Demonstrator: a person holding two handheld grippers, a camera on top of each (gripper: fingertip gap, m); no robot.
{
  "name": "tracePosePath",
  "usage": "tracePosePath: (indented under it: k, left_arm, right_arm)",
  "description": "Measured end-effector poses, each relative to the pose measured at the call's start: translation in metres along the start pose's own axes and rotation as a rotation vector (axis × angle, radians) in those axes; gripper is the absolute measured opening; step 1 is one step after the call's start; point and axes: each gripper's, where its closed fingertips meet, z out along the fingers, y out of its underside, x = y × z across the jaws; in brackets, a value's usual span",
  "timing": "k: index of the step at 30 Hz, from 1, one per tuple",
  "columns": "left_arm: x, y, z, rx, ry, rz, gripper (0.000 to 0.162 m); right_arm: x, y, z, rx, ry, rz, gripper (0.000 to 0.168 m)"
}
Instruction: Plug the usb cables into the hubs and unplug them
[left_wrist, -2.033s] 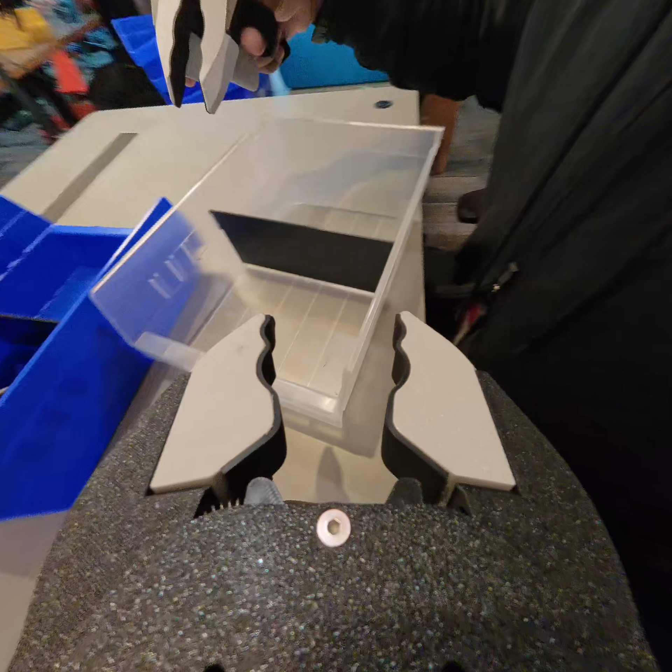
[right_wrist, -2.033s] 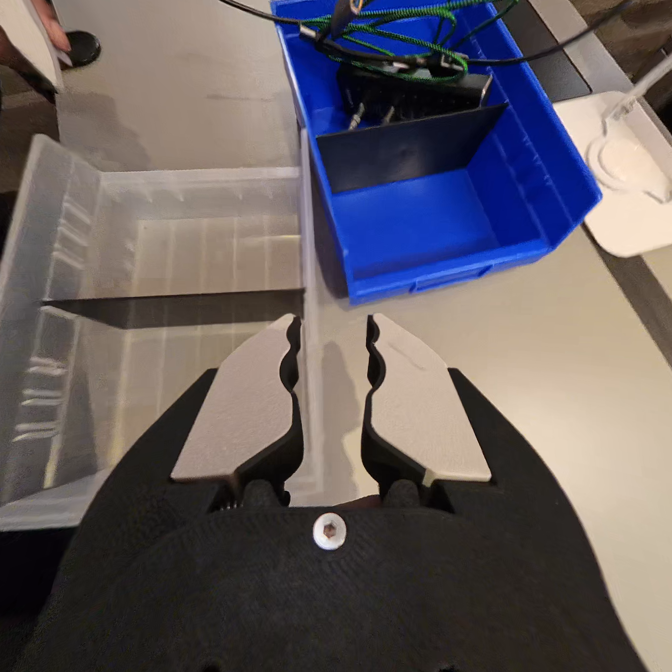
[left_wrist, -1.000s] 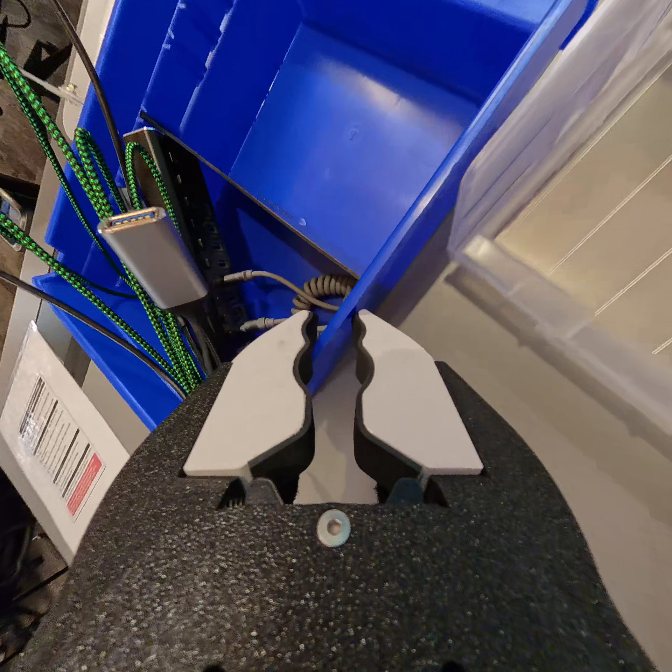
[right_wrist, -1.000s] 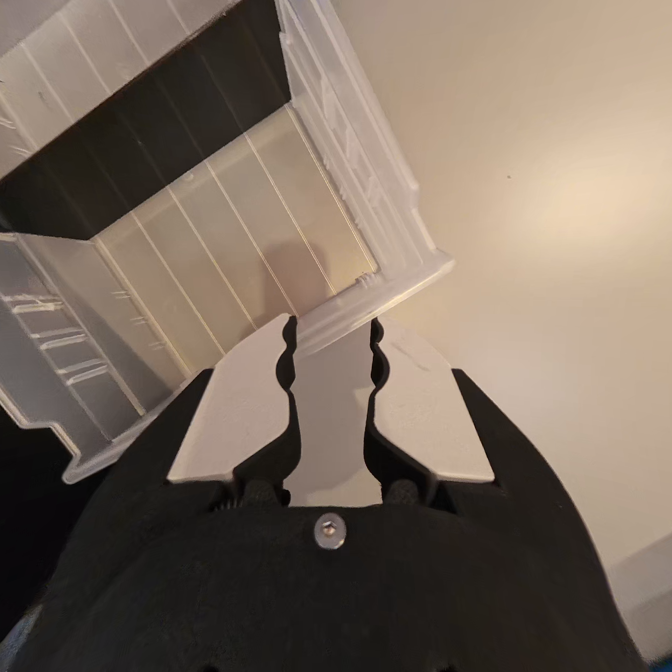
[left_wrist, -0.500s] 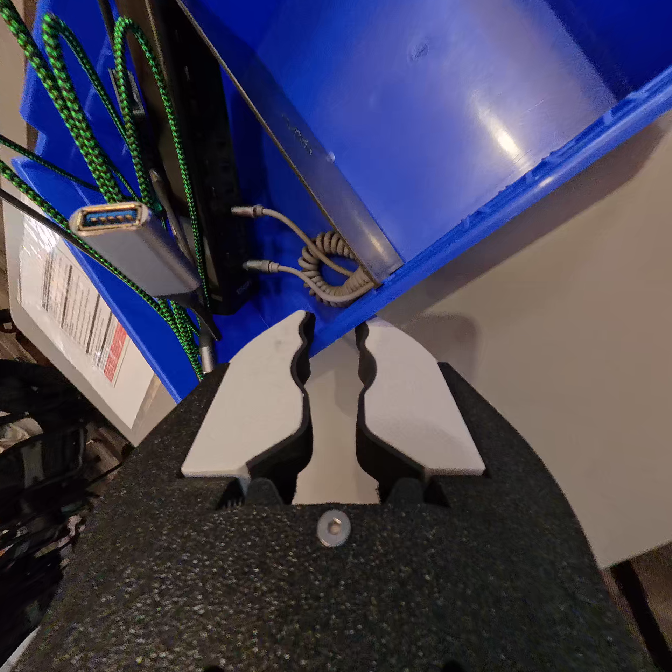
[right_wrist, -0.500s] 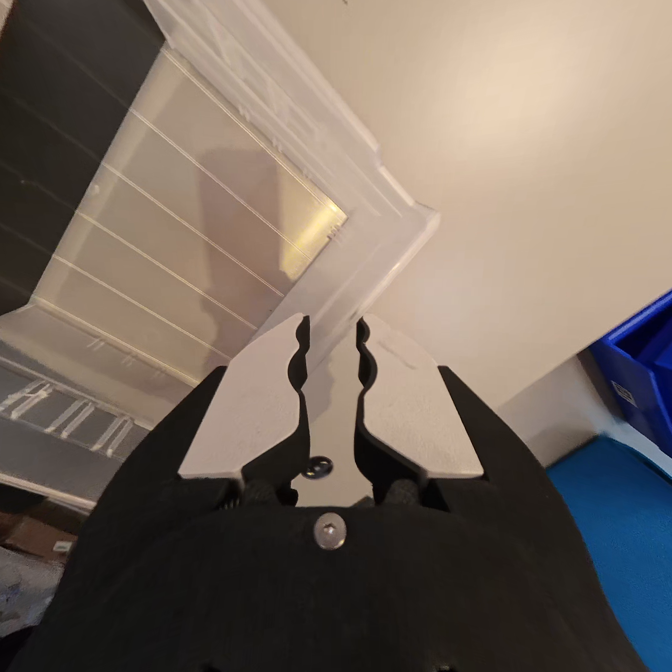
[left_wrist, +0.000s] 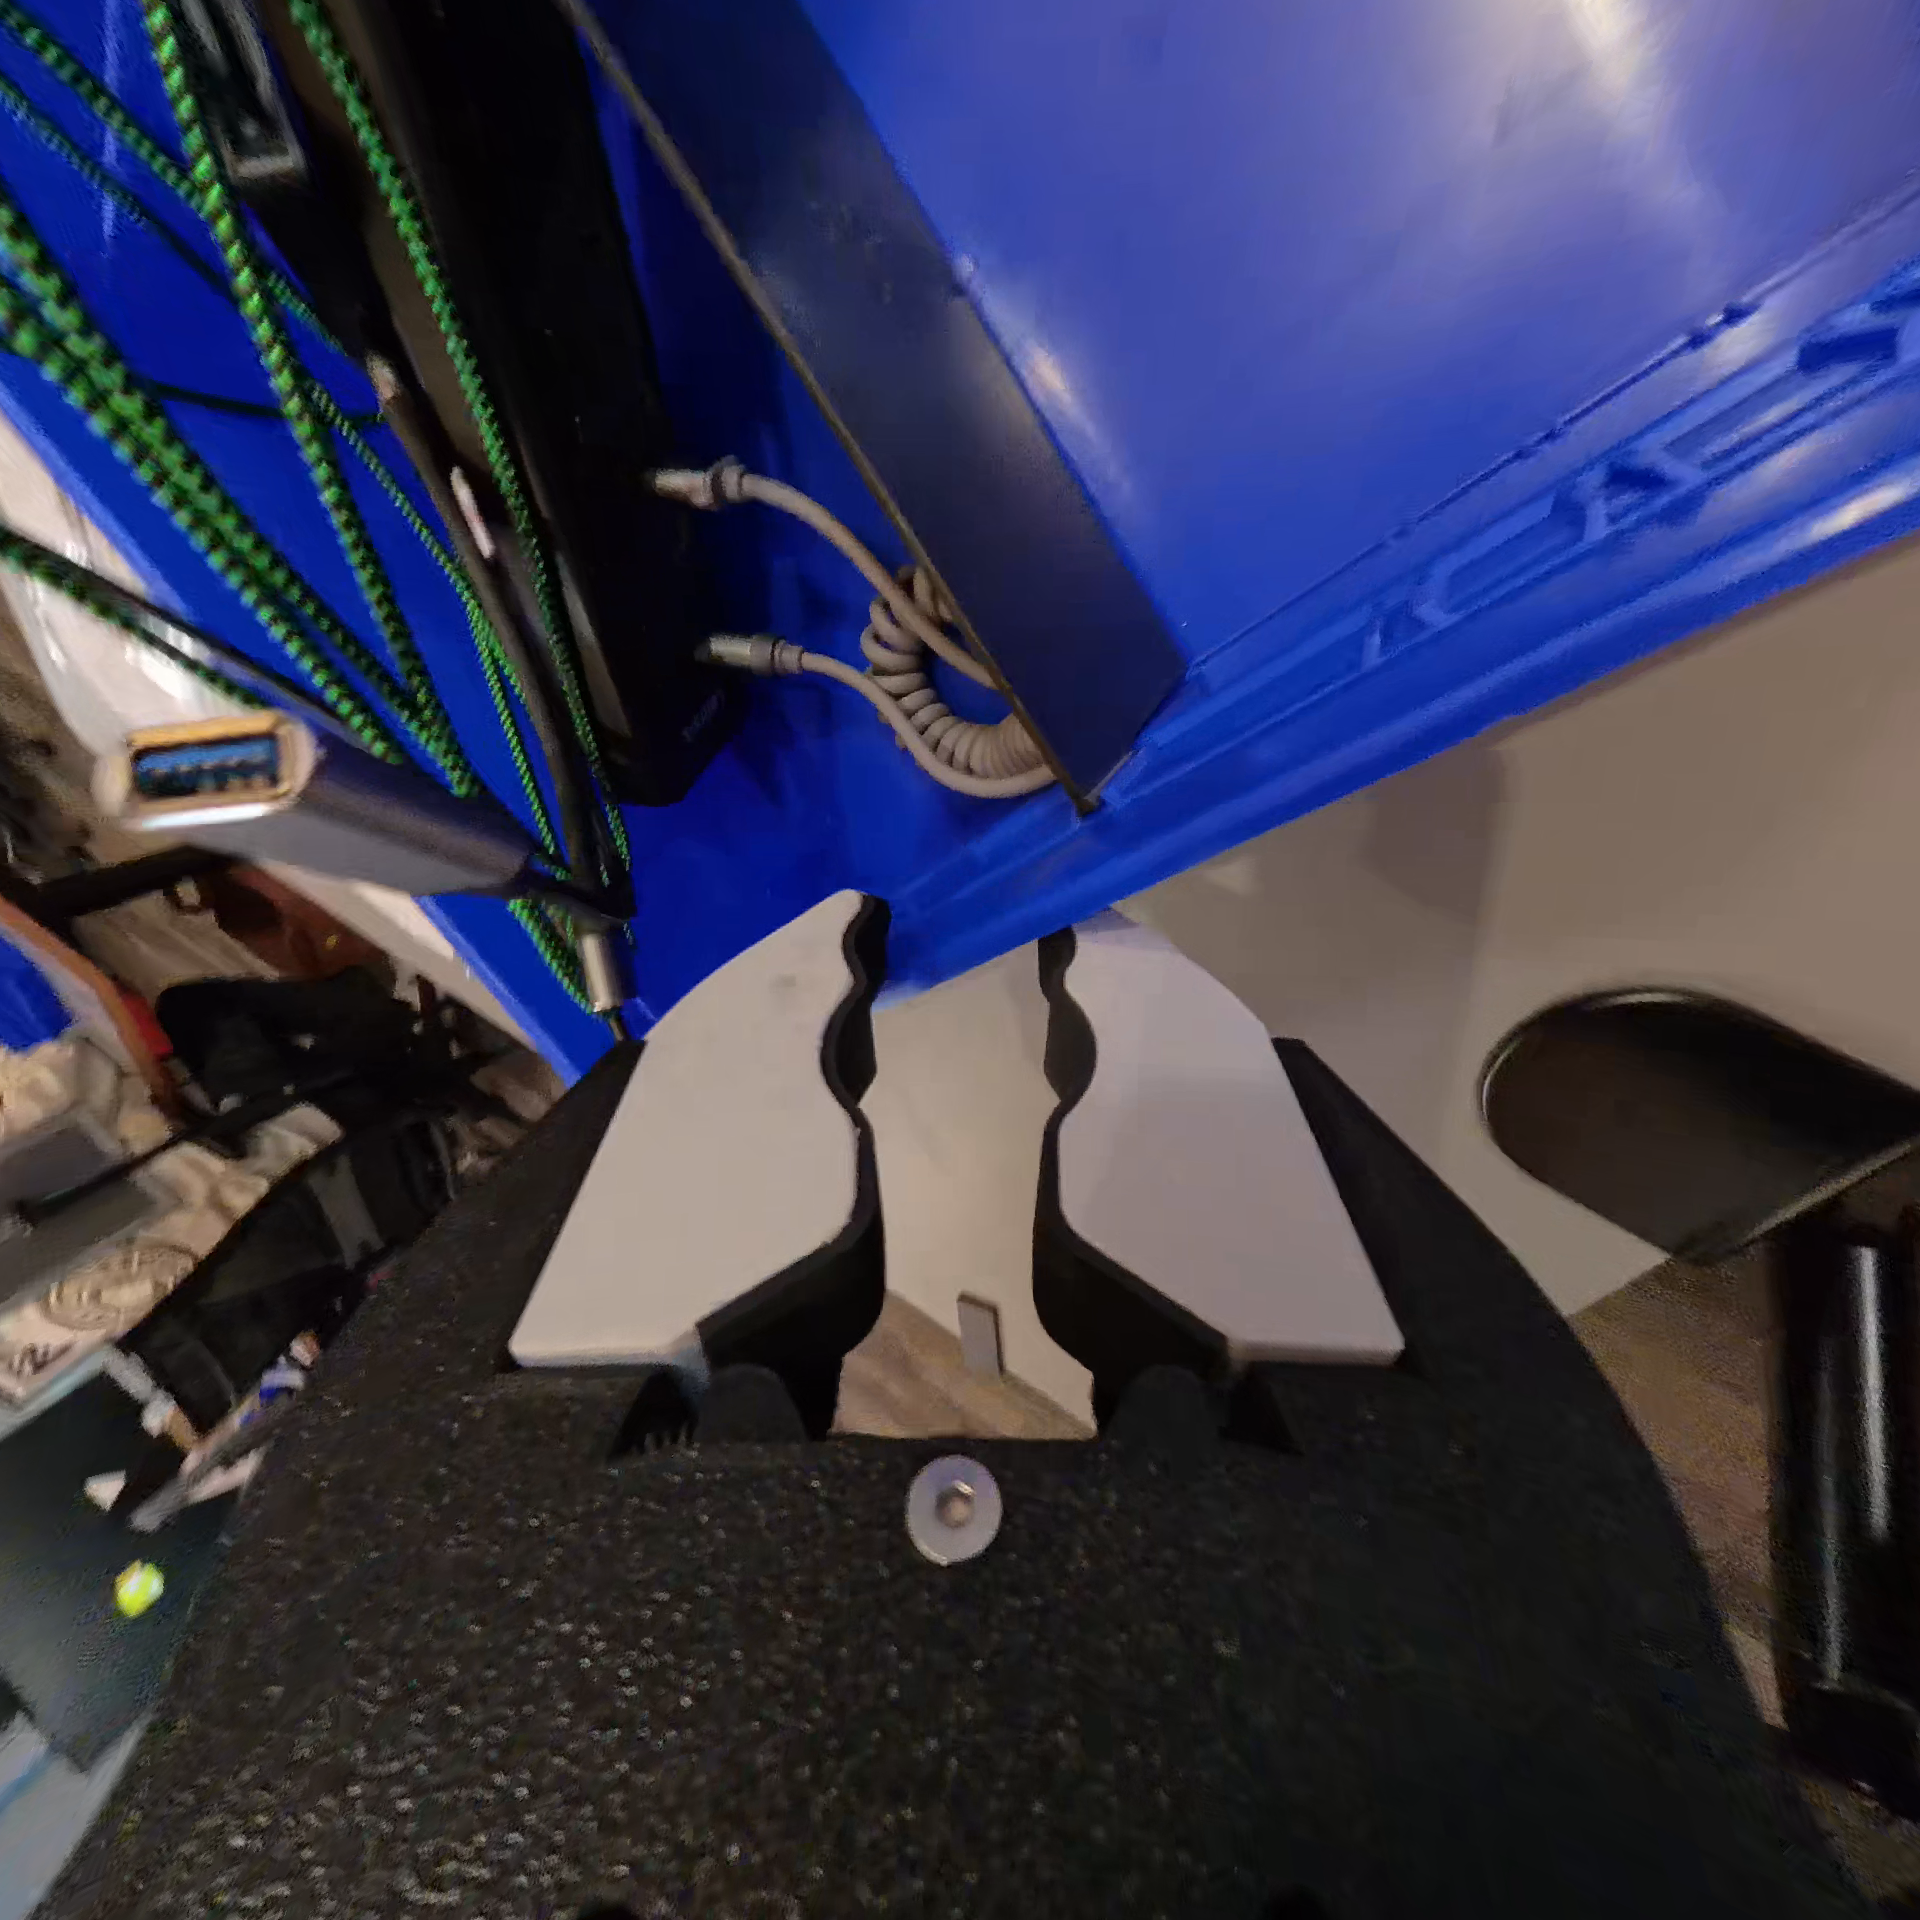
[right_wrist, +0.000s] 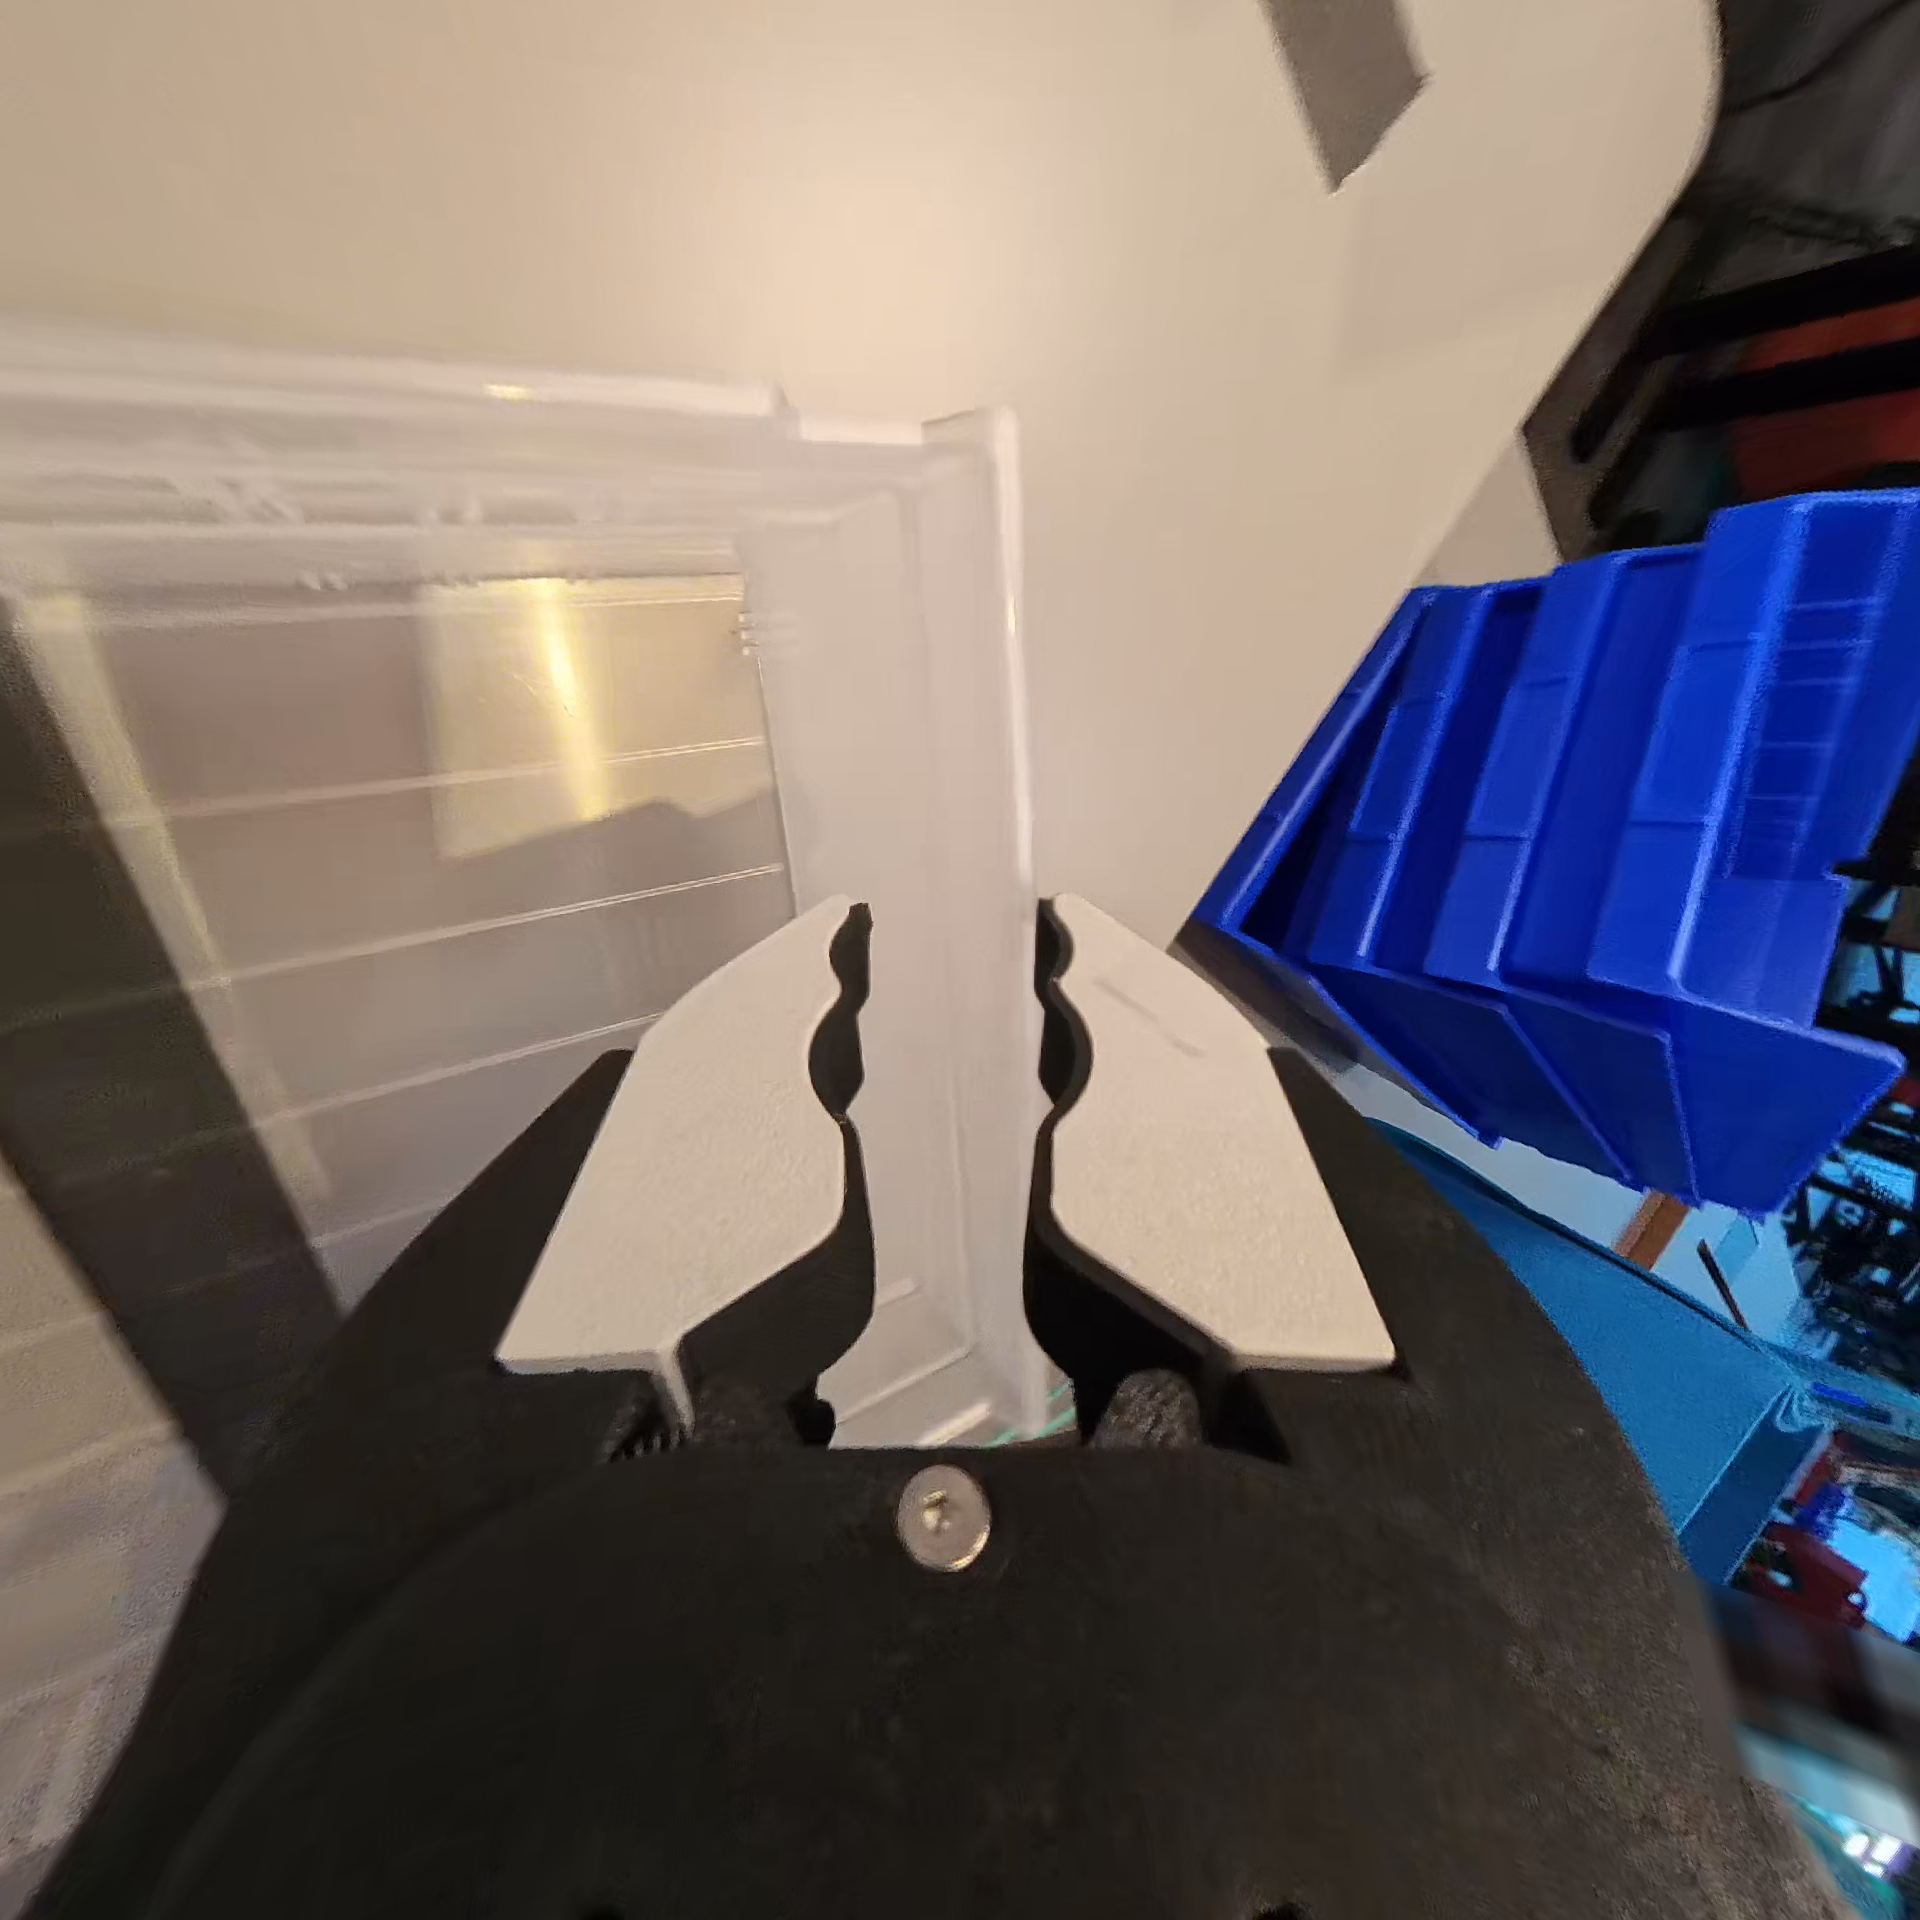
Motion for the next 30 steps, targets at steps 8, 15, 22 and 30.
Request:
tracePosePath:
  k: [8, 15, 22, 30]
  left_arm:
    - [0.001, 0.008, -0.061, 0.232, -0.134, -0.776, 0.038]
    - [0.052, -0.051, -0.076, 0.769, -0.130, -1.365, 0.087]
    - [0.082, -0.073, -0.047, 0.726, -0.253, -1.303, 0.083]
    - [0.079, -0.043, -0.042, 0.519, -0.359, -1.161, 0.035]
  right_arm:
    - [-0.031, 0.055, -0.067, 0.197, -0.042, 0.327, 0.041]
    - [-0.094, 0.099, -0.121, 0.645, -0.183, 0.785, 0.053]
    - [-0.165, 0.112, -0.115, 0.645, -0.352, 0.849, 0.082]
    - [-0.169, 0.133, -0.078, 0.489, -0.174, 0.745, 0.040]
